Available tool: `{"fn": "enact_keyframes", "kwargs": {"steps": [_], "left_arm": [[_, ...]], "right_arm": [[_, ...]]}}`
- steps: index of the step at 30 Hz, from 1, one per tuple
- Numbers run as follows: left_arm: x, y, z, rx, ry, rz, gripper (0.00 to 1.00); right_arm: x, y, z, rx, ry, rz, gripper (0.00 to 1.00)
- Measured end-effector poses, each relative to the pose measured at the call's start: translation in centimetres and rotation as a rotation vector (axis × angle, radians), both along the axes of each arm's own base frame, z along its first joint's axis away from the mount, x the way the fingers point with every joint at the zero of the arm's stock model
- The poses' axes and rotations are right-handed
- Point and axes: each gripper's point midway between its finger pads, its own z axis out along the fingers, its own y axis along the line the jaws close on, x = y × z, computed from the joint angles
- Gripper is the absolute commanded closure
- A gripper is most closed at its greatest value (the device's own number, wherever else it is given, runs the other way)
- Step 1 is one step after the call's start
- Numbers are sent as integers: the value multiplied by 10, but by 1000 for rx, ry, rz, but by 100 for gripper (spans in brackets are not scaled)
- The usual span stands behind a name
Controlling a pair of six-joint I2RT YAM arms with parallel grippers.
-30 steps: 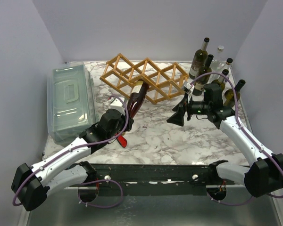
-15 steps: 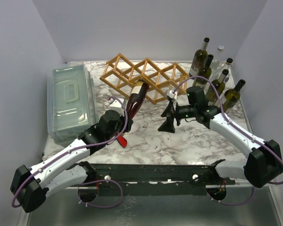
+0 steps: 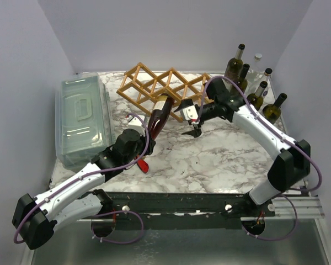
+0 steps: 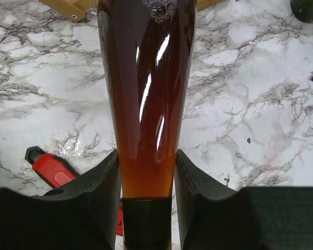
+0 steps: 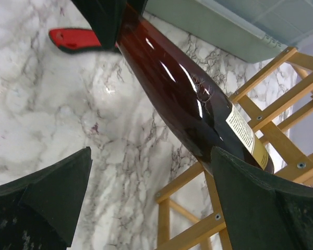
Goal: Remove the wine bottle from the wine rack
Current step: Pick up the wine bottle from the wine rack.
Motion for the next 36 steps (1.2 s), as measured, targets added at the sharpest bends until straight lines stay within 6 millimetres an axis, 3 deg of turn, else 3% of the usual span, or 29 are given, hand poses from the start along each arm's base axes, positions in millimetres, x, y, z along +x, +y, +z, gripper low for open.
{"fn": "enact_keyframes", "kwargs": {"steps": [6,15,36], "left_arm": [[0,0,-1,1,2,-1,100],[1,-2,-1,0,3,-2,100],[4,-5,-1,-3,2,-3,100]], "right_arm": [[28,9,-28,-106,-114,112,1],[28,36,-16,-88,-356,244,1],[63,76,-54,-97,-612,243,1]]}}
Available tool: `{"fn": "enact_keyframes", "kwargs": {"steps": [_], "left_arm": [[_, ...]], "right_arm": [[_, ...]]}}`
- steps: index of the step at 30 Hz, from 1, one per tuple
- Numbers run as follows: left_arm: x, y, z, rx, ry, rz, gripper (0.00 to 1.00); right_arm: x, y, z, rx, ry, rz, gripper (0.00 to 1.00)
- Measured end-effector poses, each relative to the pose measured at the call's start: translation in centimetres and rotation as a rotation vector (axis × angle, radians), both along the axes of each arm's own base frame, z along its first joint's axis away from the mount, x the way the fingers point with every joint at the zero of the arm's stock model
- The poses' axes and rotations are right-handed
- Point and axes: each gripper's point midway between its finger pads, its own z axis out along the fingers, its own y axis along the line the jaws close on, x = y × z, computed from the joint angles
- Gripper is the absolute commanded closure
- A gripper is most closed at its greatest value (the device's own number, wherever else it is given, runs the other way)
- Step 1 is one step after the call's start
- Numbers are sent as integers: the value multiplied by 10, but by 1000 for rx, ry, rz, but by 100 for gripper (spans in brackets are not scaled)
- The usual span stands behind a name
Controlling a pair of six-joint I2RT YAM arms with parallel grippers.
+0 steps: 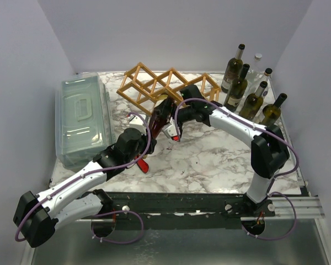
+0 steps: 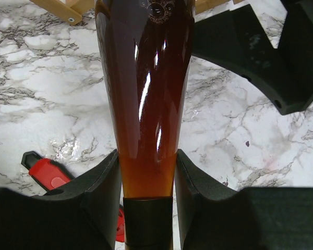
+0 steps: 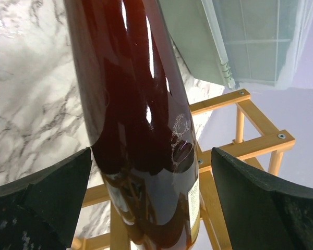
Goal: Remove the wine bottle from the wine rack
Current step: Pick up the wine bottle from the wine rack.
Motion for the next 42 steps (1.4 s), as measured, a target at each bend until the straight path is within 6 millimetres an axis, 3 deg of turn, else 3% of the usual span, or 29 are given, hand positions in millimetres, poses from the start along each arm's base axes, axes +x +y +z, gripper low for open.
{"fn": "enact_keyframes", "kwargs": {"steps": [5,9,13,16,29,42], "left_arm": [[0,-1,1,-2,0,-1,100],[0,-1,1,-4,2,-2,100],[0,-1,1,-5,3,-3,100],[0,-1,1,-3,2,-4,100],[-4,3,4,-2,0,-6,100],[-22,12,10,-12,17,-32,100]], "right_arm": [[10,10,-5,26,-66,-12,1],[16,17,-16,31,-119,-2,10],[20,20,-19,46,-192,17,35],[22,22,-16,61,-220,18,47],[18,30,-14,111,-242,14,64],[-2,38,-11,132,-243,-27,66]]}}
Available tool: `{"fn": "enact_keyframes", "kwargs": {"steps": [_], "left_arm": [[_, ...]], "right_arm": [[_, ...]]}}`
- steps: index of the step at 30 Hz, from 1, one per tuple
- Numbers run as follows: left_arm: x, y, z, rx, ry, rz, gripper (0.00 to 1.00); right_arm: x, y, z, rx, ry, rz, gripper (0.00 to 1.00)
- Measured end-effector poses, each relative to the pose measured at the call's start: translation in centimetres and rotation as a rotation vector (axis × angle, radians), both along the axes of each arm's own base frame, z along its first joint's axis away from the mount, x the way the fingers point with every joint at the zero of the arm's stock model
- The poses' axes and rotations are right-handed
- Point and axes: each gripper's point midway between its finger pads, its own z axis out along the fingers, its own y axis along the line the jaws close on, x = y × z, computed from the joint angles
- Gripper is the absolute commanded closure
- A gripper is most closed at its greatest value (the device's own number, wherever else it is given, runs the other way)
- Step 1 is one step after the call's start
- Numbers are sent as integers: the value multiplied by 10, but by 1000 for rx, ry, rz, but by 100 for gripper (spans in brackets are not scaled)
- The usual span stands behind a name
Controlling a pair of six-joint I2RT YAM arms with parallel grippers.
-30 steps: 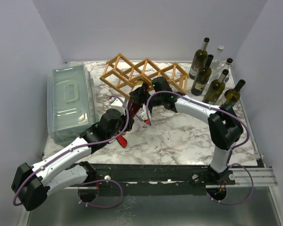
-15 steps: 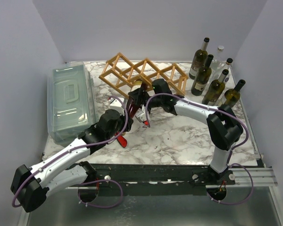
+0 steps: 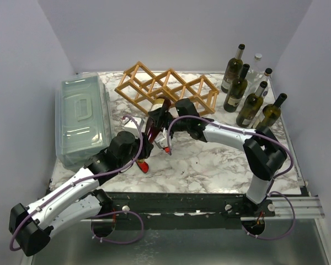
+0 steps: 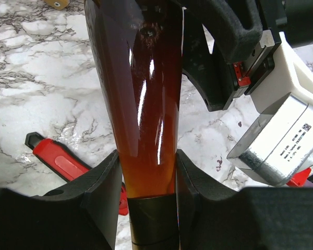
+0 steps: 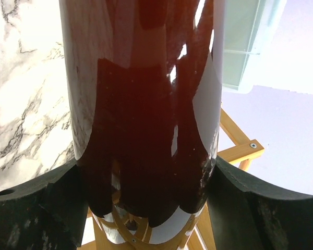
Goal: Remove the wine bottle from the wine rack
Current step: Pick up the wine bottle from the wine rack.
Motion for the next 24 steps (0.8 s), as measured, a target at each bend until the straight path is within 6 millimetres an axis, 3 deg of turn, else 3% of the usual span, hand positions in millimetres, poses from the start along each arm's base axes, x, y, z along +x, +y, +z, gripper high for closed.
{"fn": "enact_keyframes", "kwargs": {"steps": [24], "left_arm": [[-45,22,-7,-20,117,-28,100]], "right_arm": [[-45,20,-21,-43,115,-116,68]]}}
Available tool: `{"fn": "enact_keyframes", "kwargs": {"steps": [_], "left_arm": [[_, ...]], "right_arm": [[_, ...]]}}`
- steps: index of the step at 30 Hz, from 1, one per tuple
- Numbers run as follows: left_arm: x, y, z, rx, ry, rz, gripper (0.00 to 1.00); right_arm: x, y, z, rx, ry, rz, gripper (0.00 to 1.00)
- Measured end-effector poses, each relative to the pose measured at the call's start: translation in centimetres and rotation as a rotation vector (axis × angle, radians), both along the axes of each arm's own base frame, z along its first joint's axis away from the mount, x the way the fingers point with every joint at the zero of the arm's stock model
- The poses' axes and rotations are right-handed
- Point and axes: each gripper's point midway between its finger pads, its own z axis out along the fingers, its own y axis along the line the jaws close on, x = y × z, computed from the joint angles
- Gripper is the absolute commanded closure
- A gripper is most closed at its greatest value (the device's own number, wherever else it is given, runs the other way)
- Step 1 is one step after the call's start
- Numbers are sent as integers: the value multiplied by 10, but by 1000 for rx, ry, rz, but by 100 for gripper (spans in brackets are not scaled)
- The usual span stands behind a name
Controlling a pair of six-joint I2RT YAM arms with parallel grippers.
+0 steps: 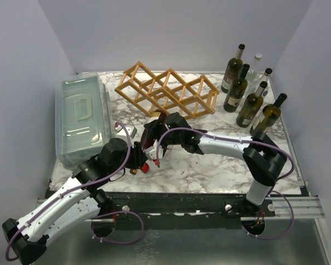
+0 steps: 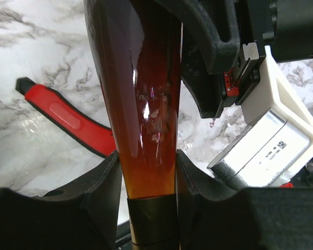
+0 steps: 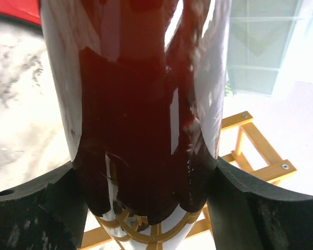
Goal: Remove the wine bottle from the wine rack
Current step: Pick up the wine bottle from the wine rack, then place the wine bottle at the center of the board.
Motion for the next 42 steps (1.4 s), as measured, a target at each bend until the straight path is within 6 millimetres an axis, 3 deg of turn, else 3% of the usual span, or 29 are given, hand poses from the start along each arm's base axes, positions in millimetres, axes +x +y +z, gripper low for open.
{"fn": "enact_keyframes", "kwargs": {"steps": [12,23,33,38,42], "left_arm": [[-24,-18,-5,-93,138,-65,100],[-43,-30,-9,-123,274,-116,100],[-43,-44,22,-178,279,-166,100],[-31,-50,41,-208,225,-163,100],[-18,-66,66,-275,150,-191,100]], "right_arm": [[-30,-28,-22,-85,170,-48,69],[-70,-53,-60,-207,457,-111,70],[-99,-81,-52,-256,663,-200,71],[-121,-94,-48,-264,840,-270,71],[-134,-96,-42,-251,924,-288,71]]}}
